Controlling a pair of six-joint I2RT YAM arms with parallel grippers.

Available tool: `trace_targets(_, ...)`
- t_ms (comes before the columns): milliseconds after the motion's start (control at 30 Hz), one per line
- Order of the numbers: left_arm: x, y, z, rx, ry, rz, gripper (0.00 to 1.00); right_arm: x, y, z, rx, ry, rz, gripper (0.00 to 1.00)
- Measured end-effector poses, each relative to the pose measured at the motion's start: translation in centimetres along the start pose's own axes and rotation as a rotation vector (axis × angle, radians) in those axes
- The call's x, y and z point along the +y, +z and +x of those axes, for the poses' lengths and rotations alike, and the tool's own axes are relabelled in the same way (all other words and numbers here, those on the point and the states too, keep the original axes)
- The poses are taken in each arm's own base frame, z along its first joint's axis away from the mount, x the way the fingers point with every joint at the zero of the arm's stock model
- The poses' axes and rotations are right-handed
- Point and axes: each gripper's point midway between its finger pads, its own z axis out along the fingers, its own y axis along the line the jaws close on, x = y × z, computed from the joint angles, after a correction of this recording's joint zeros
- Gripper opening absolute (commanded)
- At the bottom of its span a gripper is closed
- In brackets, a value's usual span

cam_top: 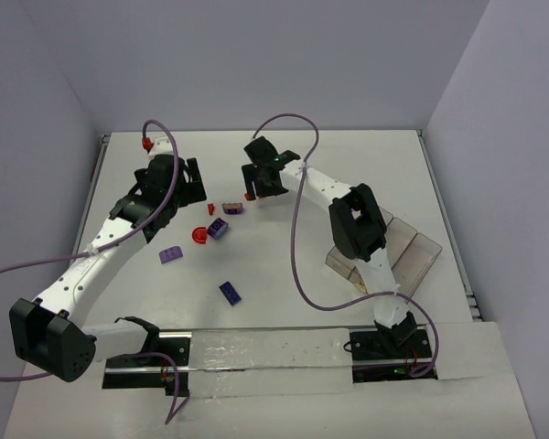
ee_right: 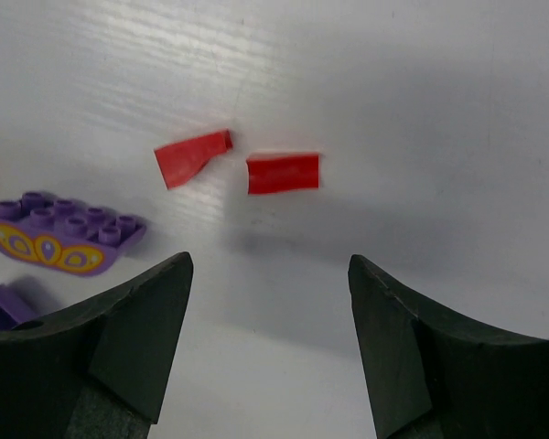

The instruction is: Sort the legos into containers by color

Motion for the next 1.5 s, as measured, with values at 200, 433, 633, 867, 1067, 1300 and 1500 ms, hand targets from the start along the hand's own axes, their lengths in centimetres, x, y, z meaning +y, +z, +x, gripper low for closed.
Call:
trace_targets(200,0.2,0.0,0.1,0.000,0.002,-0.008,0.99,-0.1,1.9,-0.2,0.004,0.008,0.029,0.71)
trace_targets(433,0.4,0.0,0.1,0.000,0.006,-0.016,0.99,-0.1,3.3,-0.8,-0.005,0.008,0.052,0.64)
trace_targets(633,0.7,-0.1,0.0,-0.004,0.011,-0.028,0.99,-0.4,4.0,-0.6,0.009,0.005,0.070,0.63)
trace_targets(867,1.0,-0.5,-0.2,-0.015,0.010,-0.035,0.99,-0.7,4.4,-0.6,0.011,0.004,0.078,0.55)
trace_targets(1067,1.1,-0.6,-0.3,-0.017,0.011,-0.038,0.99,-0.6,4.6,-0.8,0.006,-0.007,0.076,0.43)
trace_targets(1300,1.2,-0.7,-0.3,-0.018,0.011,-0.040,0.99,-0.7,4.6,-0.9,0.005,-0.013,0.079,0.39)
trace_targets(1500,1.3,-0.8,-0.2,-0.018,0.011,-0.039,0.99,-1.0,4.3,-1.0,-0.004,-0.014,0.094,0.36)
